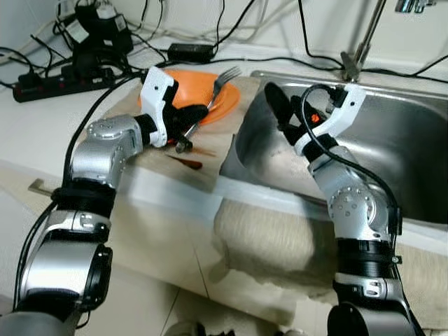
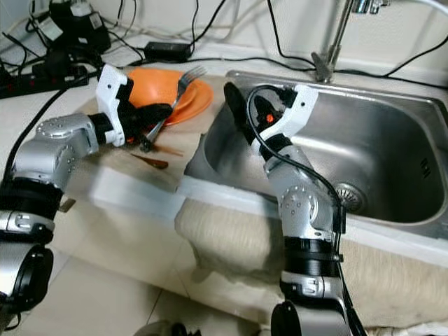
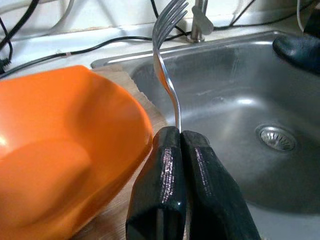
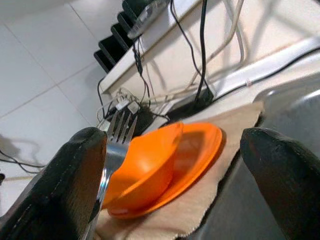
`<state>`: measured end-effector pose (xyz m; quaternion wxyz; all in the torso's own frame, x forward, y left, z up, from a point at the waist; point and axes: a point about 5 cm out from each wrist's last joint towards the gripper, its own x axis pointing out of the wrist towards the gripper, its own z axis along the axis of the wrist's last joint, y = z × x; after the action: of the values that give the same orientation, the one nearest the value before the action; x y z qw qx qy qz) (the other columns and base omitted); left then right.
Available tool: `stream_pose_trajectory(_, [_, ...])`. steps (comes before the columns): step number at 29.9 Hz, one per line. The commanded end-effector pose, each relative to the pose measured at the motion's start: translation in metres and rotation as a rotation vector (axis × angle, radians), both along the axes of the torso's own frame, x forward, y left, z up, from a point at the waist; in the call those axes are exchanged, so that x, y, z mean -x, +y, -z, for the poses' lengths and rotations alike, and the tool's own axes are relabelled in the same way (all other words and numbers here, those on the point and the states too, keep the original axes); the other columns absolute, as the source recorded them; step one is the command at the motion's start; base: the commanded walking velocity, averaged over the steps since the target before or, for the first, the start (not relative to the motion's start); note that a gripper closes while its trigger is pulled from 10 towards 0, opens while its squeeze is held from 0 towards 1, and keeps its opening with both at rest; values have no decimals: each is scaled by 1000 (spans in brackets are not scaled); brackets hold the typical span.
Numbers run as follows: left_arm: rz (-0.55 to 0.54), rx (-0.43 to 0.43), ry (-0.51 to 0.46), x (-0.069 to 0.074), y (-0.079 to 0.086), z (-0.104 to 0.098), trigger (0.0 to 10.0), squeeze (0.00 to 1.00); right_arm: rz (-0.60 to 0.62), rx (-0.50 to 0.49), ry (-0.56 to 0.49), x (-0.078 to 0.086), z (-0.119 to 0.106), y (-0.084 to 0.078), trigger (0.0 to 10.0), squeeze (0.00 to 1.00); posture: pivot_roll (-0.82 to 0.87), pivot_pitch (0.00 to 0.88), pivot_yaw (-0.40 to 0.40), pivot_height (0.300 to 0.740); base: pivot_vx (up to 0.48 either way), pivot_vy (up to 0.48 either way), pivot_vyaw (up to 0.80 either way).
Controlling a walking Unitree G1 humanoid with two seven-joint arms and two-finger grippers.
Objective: Kitchen organization
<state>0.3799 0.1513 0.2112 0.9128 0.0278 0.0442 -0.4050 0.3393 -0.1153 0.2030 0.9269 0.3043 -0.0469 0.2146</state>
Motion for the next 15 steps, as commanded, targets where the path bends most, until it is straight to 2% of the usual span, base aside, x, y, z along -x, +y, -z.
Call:
stream_pose_trajectory(1, [2,34,-21,-3,-5,-6,0,0,-32,-5,38,0,7,8,10000,0,46,23,71,740,0,0,0])
stream_pose_trajectory(4, [15,51,-22,-3,-11,-5,0,0,-42,-10,50,-1,9,11,10000,0,43,22,71,740,0,0,0])
stream_pose_trajectory(7, [48,91,-36,-4,-23,-9,0,0,-73,-24,74,-2,12,20,10000,0,43,18,71,740,0,0,0])
stream_pose_trajectory(15, [108,124,-64,-2,-38,-15,0,0,-107,-38,75,-5,12,35,10000,0,46,14,69,740,0,0,0])
